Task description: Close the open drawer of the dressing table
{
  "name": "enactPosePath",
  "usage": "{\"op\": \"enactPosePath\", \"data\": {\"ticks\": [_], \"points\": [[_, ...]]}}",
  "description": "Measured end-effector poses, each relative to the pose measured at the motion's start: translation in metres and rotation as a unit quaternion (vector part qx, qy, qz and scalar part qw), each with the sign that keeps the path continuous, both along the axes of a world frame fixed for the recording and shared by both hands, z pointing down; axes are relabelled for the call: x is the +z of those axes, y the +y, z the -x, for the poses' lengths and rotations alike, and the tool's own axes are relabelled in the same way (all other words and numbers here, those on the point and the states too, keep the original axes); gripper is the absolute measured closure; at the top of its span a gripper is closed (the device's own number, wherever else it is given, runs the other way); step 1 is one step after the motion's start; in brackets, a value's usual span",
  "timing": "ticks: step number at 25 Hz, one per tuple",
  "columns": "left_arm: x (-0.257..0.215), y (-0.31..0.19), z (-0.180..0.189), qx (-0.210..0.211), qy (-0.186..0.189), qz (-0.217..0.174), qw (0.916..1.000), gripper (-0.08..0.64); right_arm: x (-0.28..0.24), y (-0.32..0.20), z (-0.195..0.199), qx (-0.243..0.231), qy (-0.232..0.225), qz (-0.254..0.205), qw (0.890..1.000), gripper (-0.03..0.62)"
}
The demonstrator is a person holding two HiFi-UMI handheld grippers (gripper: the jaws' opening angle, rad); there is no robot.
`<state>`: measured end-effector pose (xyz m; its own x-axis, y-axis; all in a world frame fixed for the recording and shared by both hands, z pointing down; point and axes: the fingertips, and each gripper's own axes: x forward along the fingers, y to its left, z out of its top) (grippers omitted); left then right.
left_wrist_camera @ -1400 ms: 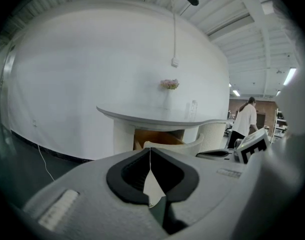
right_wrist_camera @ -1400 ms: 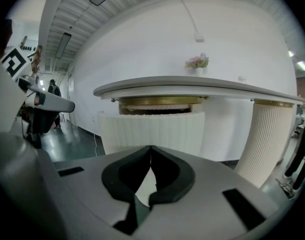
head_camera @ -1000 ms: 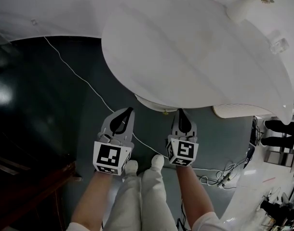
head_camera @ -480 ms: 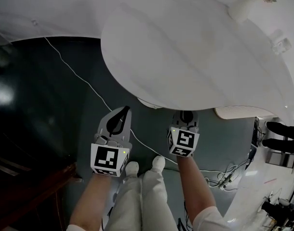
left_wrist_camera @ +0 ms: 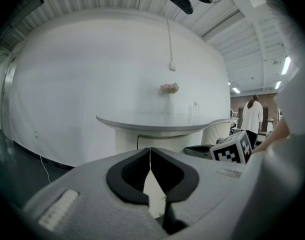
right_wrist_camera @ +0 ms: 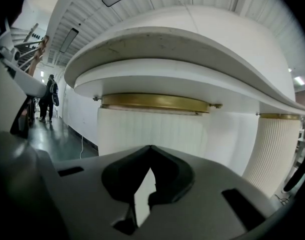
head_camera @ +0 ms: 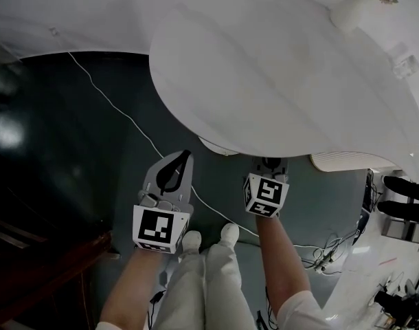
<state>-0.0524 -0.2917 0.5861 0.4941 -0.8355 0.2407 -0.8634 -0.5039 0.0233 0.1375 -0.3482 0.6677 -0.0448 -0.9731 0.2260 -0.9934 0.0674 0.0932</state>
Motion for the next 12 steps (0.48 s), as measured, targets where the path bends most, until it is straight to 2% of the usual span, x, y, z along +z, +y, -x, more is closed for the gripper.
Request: {"op": "enactPosePath", "data": {"ticks": [7, 12], "points": [[-0.002, 0.009, -0.002, 0.000, -0.001, -0.008, 1.0000, 0.541, 0.000, 0.005, -0.001, -0.001, 0.007, 0.011, 1.000, 0.598], [-0.012, 0.018, -0.008, 0.005, -0.005, -0.013, 0.9999, 0.541, -0.009, 0.025, 0.003, -0.025, 0.026, 0.018, 0.999, 0.598]]}}
